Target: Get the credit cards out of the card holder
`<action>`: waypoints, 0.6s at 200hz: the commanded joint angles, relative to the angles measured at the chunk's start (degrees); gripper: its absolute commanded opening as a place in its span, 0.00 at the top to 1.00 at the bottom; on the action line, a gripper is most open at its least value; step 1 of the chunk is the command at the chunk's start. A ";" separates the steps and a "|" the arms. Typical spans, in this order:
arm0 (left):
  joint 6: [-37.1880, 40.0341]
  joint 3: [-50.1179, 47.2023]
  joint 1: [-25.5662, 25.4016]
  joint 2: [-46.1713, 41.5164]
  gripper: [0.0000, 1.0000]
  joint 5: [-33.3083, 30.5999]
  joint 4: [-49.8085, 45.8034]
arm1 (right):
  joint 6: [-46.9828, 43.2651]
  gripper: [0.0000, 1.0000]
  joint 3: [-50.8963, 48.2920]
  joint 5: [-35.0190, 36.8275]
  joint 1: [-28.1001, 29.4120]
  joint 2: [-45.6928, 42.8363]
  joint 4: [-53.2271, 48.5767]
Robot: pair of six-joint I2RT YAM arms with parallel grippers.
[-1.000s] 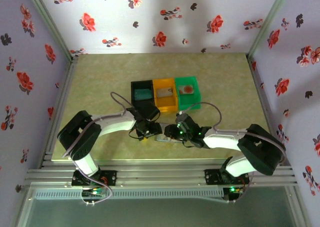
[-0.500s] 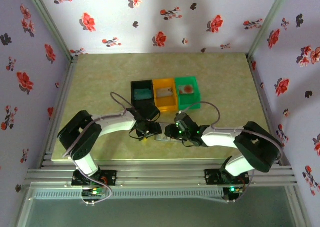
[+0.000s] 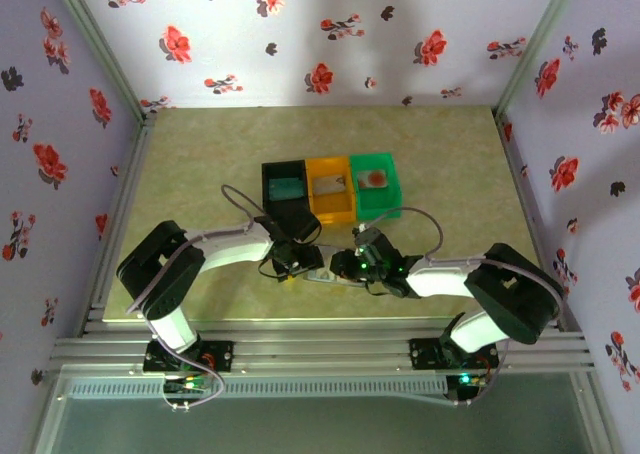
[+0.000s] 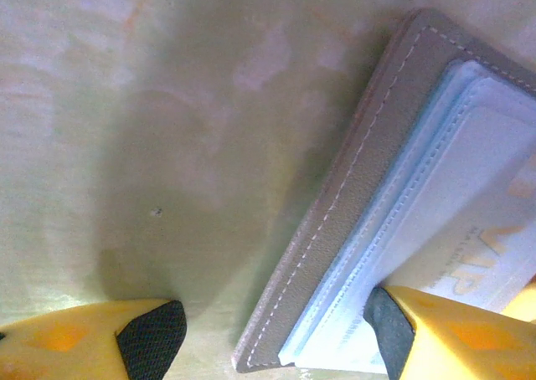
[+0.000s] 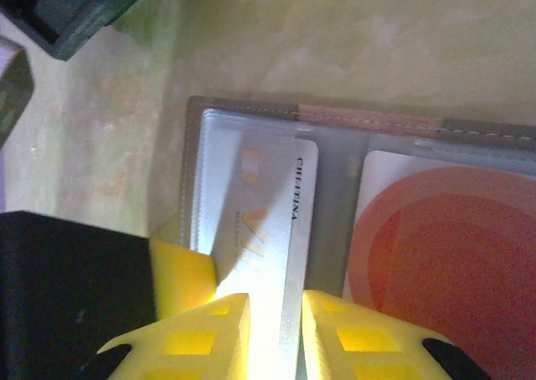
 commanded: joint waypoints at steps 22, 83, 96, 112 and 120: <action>-2.32 -8.40 -4.24 16.18 0.31 11.51 15.55 | 1.88 0.77 -2.24 -4.28 -0.17 -0.51 9.57; -2.40 -8.93 -4.24 16.45 0.31 11.96 16.73 | 2.41 0.82 -3.13 -5.22 -0.19 -0.51 12.76; -2.48 -9.13 -4.16 16.29 0.31 12.00 16.91 | 2.50 0.83 -3.31 -5.17 -0.19 -0.66 13.05; -2.62 -9.41 -4.13 16.27 0.31 12.15 17.32 | 2.50 0.83 -3.47 -5.20 -0.23 -0.66 13.47; -2.70 -9.53 -4.06 16.27 0.31 12.20 17.51 | 2.50 0.83 -3.46 -5.30 -0.20 -0.52 13.66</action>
